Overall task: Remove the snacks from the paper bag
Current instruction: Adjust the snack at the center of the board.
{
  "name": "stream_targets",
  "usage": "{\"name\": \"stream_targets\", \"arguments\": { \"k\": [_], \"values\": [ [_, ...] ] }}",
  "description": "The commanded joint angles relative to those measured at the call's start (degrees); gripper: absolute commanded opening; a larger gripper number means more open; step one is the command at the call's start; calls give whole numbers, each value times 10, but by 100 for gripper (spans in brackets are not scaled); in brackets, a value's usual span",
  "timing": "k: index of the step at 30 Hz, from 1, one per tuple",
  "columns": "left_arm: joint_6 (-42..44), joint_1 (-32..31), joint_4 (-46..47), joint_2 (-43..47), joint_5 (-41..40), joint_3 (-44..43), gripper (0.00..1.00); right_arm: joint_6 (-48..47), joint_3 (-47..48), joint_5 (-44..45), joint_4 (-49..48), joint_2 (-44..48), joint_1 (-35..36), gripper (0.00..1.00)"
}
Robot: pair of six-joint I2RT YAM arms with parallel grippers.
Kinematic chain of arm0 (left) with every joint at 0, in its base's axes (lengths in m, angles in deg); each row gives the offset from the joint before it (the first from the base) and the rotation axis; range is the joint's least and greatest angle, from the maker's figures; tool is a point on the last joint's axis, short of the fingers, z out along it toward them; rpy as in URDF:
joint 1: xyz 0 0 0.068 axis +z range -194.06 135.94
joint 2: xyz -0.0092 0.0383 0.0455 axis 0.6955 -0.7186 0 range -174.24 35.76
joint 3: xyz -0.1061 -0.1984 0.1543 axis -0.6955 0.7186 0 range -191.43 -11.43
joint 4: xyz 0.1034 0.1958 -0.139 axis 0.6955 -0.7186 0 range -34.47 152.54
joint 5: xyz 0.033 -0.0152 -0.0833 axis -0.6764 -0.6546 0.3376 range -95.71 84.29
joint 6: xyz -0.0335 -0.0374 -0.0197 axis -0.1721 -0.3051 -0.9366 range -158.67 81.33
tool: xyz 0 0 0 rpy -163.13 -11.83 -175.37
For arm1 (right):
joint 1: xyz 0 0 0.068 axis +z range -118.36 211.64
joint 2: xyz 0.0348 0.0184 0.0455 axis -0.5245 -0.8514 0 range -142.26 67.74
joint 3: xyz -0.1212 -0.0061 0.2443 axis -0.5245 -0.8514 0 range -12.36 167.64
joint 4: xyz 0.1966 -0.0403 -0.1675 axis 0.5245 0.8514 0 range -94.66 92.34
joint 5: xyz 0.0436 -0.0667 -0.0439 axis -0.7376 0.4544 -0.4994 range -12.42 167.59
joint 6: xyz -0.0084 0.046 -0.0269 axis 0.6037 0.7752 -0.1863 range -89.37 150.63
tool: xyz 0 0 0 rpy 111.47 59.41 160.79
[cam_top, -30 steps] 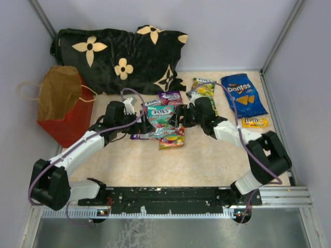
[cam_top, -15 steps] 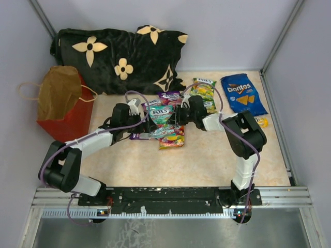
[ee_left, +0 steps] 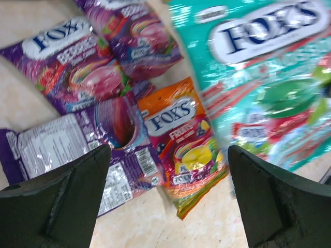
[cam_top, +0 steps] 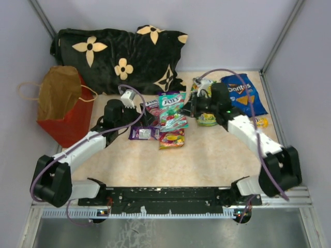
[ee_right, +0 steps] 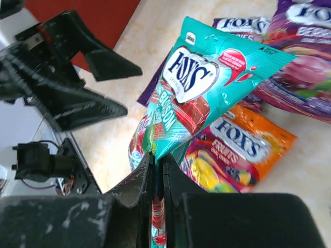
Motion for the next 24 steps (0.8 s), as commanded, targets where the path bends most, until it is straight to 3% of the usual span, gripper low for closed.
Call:
{"name": "stream_targets", "arguments": {
  "k": [1, 4, 8, 12, 13, 15, 17, 18, 24],
  "values": [
    [-4, -1, 58, 21, 48, -12, 100, -80, 29, 14, 256, 138, -27, 6],
    [-8, -2, 85, 3, 94, -12, 100, -79, -3, 62, 361, 207, -28, 10],
    [19, -29, 91, -44, 115, -17, 99, -38, -84, 132, 416, 307, -34, 12],
    [99, -135, 23, -104, -7, -60, 99, -23, -139, 164, 441, 338, -39, 17],
    [109, -169, 4, -123, -30, -74, 99, -20, -140, 170, 443, 336, -39, 23],
    [112, -207, -26, -154, -58, -101, 98, -21, -120, 198, 451, 321, -40, 67],
    [100, -230, -48, -172, -88, -117, 97, -23, -75, 258, 480, 298, -40, 92],
    [88, -235, -56, -177, -98, -121, 97, -29, -50, 280, 486, 288, -41, 98],
    [2, -242, -84, -174, -45, -139, 92, -49, 61, 396, 483, 245, -41, 99]
  ]
}}
